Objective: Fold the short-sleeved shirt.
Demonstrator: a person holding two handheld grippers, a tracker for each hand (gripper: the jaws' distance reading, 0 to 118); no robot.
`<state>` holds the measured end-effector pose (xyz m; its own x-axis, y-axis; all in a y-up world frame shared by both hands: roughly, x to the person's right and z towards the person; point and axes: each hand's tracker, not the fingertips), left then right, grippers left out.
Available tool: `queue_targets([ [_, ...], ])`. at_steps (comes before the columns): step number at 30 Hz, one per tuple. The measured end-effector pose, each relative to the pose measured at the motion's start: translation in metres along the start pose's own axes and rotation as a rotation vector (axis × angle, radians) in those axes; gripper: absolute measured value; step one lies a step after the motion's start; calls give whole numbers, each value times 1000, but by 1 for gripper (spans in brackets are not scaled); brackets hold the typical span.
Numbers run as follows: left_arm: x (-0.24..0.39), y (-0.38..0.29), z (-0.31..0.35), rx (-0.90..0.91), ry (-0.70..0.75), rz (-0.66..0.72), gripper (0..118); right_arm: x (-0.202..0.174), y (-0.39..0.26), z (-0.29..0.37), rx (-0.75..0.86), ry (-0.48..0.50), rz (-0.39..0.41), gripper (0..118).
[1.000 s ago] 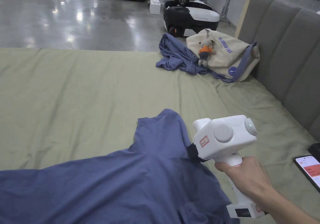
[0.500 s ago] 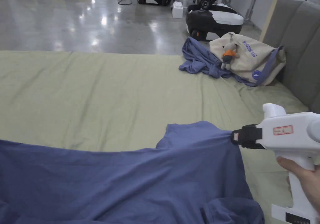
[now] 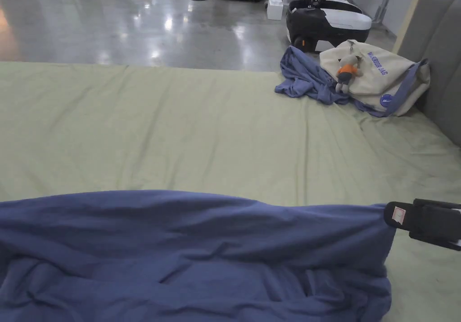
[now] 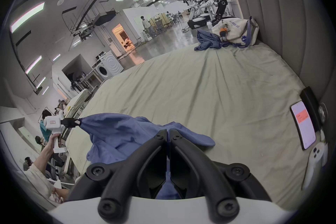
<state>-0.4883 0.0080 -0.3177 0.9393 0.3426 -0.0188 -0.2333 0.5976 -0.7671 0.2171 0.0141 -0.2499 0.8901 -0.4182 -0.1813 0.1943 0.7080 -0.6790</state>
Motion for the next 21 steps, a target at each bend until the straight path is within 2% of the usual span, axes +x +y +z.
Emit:
queue_targets([
  [4, 5, -26, 4, -58, 20, -18, 3, 1, -26, 15, -37, -6, -8, 4],
  [10, 11, -61, 9, -124, 38, -19, 3, -6, -62, 26, -100, -11, 40, 4],
  [21, -14, -90, 23, -158, 72, 42, 3, -9, -119, 61, -96, 38, -44, 4],
])
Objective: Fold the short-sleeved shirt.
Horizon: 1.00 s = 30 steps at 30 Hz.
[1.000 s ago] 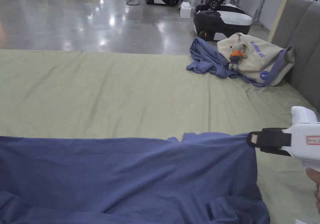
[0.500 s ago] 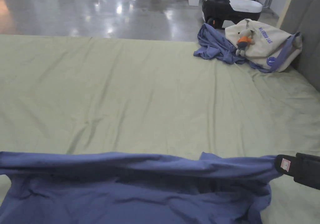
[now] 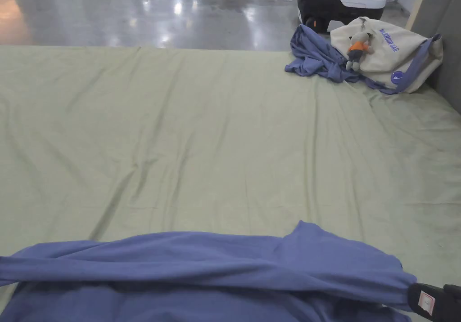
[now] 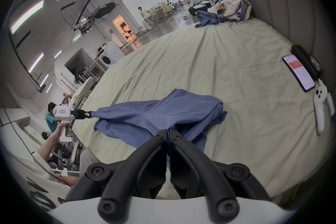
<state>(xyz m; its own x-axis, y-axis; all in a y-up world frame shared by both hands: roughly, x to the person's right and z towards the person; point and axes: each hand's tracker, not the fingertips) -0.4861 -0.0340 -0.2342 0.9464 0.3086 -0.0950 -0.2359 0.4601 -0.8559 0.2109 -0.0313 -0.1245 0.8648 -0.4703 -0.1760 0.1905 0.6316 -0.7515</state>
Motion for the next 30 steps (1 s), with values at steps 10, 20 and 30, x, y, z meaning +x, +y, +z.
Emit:
queue_targets([
  [10, 3, -11, -13, -80, 51, -35, 3, 15, -39, 0, -80, -30, -52, 4],
  [20, 42, -46, -5, 10, 218, -228, 83, -27, -44, 3, -31, -290, 166, 73],
  [30, 38, -103, 102, 215, -62, -50, 56, -105, -46, 65, 286, -292, 225, 2],
])
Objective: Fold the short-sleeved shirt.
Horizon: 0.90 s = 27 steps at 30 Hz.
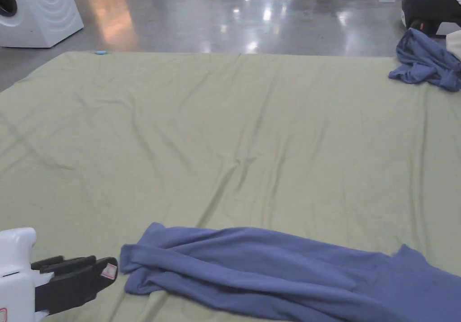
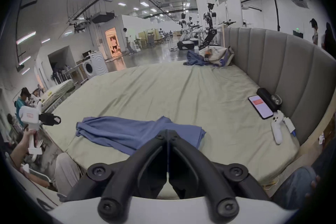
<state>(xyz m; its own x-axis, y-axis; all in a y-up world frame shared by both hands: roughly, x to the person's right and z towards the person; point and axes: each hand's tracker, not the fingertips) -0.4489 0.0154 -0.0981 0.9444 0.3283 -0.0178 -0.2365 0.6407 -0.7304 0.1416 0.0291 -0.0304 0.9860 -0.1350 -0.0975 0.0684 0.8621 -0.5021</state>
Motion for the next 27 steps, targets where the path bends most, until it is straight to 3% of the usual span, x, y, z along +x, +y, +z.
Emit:
queue_targets([
  [1, -3, 1, -3, -19, 24, 8, 23, -2, -2, 2, 21, 26, 8, 2],
  [2, -9, 4, -2, 5, 83, -18, 0, -4, 0, -2, -13, 45, 20, 2],
  [8, -56, 55, -66, -181, -31, -9, 0, -7, -4, -13, -29, 46, 61, 2],
  [11, -49, 80, -106, -263, -56, -54, 0, -10, -3, -20, -41, 49, 69, 2],
  [12, -50, 88, -119, -257, -53, -56, 2, -10, -3, -23, -48, 52, 67, 2],
  [13, -53, 97, -133, -282, -60, -55, 25, -10, -3, -26, -52, 54, 63, 2],
  [14, -45, 102, -140, -313, -71, -49, 64, -11, -4, -29, -57, 55, 58, 2],
  [15, -45, 105, -151, -353, -87, -41, 88, -13, -3, -32, -62, 57, 56, 2],
  [21, -37, 107, -208, -467, -13, -191, 88, -20, 0, -50, -85, 62, 72, 2],
  [25, -32, 92, -220, -562, -77, -167, 86, -22, 3, -59, -93, 65, 77, 2],
  [26, -28, 83, -213, -560, -82, -173, 81, -22, 3, -60, -95, 67, 74, 2],
  [27, -24, 79, -212, -572, -103, -172, 67, -21, 3, -62, -97, 73, 69, 2],
])
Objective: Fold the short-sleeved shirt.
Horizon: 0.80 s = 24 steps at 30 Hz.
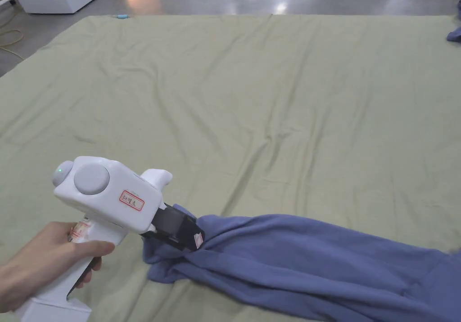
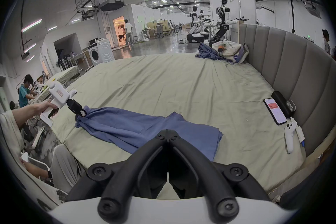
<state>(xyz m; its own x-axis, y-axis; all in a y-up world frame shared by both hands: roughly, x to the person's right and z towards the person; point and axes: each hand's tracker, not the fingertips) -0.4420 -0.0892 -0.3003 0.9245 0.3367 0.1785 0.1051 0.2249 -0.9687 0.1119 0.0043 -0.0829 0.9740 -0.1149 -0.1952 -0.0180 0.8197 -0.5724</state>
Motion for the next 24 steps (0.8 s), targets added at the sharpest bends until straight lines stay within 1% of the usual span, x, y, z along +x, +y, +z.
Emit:
queue_targets([
  [1, 6, -1, -1, -3, -4, 5, 45, 1, 0, -1, -4, 3, -5, 2],
  [2, 12, -3, -3, -12, -15, -6, 45, 1, -1, -2, -6, 6, -7, 2],
  [3, 13, -7, -5, -5, -2, -51, 36, 1, -2, -3, -6, 7, -8, 2],
  [4, 19, -9, -5, 14, 37, -96, 20, 3, -3, -2, -8, 9, -10, 2],
  [5, 23, -9, -4, 38, 53, -103, 15, 3, -4, -1, -10, 12, -12, 2],
  [6, 22, -4, -4, 20, 40, -73, 14, 4, -5, 0, -11, 16, -15, 2],
  [8, 46, -12, 0, 38, 19, -54, 13, 4, -8, 3, -10, 19, -17, 2],
  [10, 46, -12, 6, 59, 6, -32, 12, 6, -10, 7, -12, 19, -19, 2],
  [14, 27, -11, 23, 107, 53, 0, 12, 11, -15, 14, -13, 9, -29, 2],
  [15, 16, -11, 28, 105, 36, 12, 11, 13, -16, 16, -14, 6, -33, 2],
  [16, 11, -11, 34, 140, 51, 29, 11, 15, -17, 18, -13, 4, -36, 2],
  [17, 8, -9, 37, 116, 35, 36, 11, 17, -19, 20, -14, 1, -39, 2],
  [21, 6, -4, 40, 115, 81, 12, 11, 20, -23, 24, -16, -3, -49, 2],
  [24, 14, -1, 45, 115, 87, -3, 11, 21, -26, 27, -17, -6, -51, 2],
])
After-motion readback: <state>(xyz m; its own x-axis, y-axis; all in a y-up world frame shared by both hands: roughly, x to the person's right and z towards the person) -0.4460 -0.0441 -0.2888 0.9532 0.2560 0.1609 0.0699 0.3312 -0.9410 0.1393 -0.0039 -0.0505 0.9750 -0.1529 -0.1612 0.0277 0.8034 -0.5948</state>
